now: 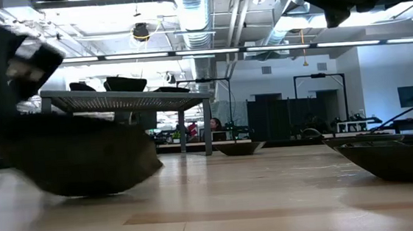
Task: Pick & Place Mini shaped plates
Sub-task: Stack the black leaf plate on top of the black leaf plate on the shelf
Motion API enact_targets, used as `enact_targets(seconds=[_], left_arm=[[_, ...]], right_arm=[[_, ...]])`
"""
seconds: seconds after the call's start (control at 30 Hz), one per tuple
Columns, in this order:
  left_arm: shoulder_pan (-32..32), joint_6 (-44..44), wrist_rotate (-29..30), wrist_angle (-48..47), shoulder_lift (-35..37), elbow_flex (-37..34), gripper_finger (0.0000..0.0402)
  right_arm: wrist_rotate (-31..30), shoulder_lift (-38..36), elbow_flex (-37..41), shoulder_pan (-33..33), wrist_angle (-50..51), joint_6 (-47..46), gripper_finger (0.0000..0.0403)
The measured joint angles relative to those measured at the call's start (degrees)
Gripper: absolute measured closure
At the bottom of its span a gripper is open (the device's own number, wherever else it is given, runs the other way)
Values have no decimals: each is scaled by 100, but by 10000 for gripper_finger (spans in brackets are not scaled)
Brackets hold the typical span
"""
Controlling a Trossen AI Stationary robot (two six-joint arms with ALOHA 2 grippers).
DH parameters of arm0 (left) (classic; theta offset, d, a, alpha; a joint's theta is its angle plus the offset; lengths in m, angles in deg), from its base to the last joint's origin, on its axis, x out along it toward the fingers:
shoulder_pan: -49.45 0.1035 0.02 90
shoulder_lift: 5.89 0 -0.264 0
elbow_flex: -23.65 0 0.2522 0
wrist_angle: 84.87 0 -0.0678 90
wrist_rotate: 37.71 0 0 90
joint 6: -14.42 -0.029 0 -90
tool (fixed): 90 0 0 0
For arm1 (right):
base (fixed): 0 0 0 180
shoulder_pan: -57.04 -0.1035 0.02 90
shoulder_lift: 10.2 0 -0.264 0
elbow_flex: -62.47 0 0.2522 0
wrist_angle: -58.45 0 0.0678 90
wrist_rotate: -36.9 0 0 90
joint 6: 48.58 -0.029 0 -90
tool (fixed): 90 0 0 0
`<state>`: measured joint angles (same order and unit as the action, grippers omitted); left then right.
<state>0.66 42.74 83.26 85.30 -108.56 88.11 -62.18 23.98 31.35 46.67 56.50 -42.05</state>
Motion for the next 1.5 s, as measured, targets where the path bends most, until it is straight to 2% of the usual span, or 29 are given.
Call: enact_targets(seconds=[0.13,0.27,0.57,0.77,0.9,1.0,1.5], left_arm=[[290,-713,358,7,504,0,395],[877,-1615,660,86,1135,0,395],[3212,-3825,755,150,2340,0,395],[4766,-3832,760,149,2766,0,395],[5313,-3353,435,133,2739,0,395],[5427,-3206,257,113,2595,0,396],[5732,-2487,589,-327,2441,-39,394]], right_arm=[[0,0,0,0,-50,2,321],[0,0,0,0,-158,4,321],[0,0,0,0,-307,4,321],[0,0,0,0,-270,2,321],[0,0,0,0,-256,2,321],[0,0,0,0,-228,0,321],[0,-1,0,2,-97,-4,321]])
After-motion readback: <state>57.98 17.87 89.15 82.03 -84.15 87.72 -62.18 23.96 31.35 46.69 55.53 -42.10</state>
